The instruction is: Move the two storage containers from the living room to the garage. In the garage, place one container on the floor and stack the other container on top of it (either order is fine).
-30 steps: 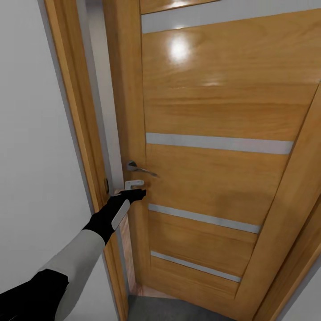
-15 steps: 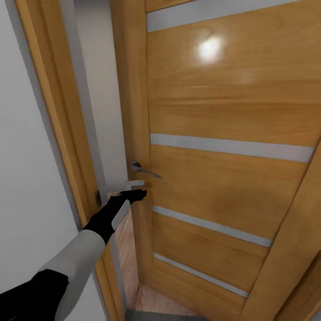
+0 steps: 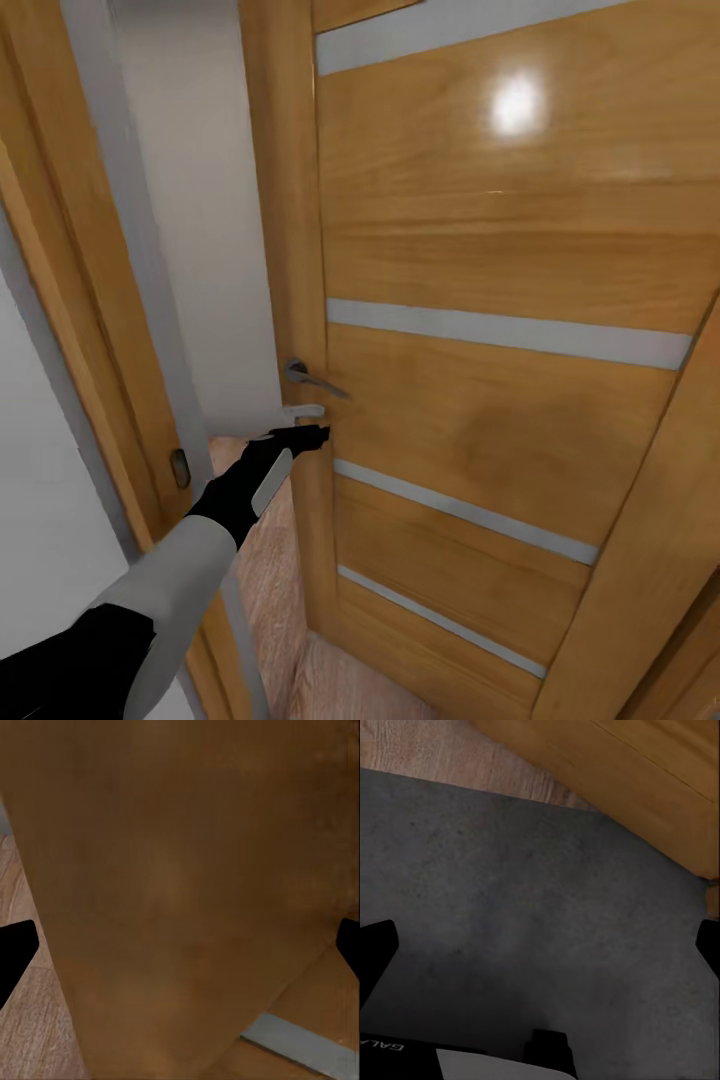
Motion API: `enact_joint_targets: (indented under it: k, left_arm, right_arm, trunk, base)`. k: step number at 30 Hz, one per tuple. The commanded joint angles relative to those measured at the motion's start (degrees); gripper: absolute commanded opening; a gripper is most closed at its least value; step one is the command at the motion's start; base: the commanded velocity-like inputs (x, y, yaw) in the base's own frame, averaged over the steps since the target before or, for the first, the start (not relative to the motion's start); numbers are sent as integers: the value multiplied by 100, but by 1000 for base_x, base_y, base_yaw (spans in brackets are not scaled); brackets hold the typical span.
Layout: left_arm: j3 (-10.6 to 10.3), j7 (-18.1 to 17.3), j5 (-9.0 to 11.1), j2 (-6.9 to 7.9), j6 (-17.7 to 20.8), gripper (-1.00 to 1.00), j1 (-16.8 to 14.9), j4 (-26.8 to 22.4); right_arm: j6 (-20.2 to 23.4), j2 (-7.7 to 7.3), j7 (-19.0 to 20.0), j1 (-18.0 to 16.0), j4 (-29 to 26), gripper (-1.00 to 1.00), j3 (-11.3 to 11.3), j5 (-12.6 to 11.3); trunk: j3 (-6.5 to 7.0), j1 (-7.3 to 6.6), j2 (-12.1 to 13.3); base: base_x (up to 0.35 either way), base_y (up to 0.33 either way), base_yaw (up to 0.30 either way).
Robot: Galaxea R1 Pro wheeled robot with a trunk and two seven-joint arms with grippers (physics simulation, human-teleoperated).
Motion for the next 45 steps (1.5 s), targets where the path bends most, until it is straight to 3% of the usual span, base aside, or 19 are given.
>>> enact_joint_targets:
  k: [1, 9, 30, 45]
  left_arm:
    - [-25, 51, 66, 3, 21, 100, -4, -11]
    - [-26, 51, 66, -20, 18, 100, -3, -19]
    - [-30, 51, 66, -31, 21, 100, -2, -11]
    - [-35, 43, 66, -31, 21, 100, -3, -11]
  right_arm:
    - [38, 4, 9, -3, -11, 100, 3, 46]
    - [40, 8, 9, 1, -11, 100, 3, 45]
    - [40, 8, 9, -2, -11, 100, 3, 45]
    - [45, 17, 9, 1, -11, 100, 3, 48]
  trunk:
    - [-5, 2, -3]
    - [5, 2, -3]
    - [104, 2, -3]
    - [108, 2, -3]
  base:
    - [237, -191, -131]
    - [71, -54, -81]
    - [0, 0, -236]
    - [77, 0, -14]
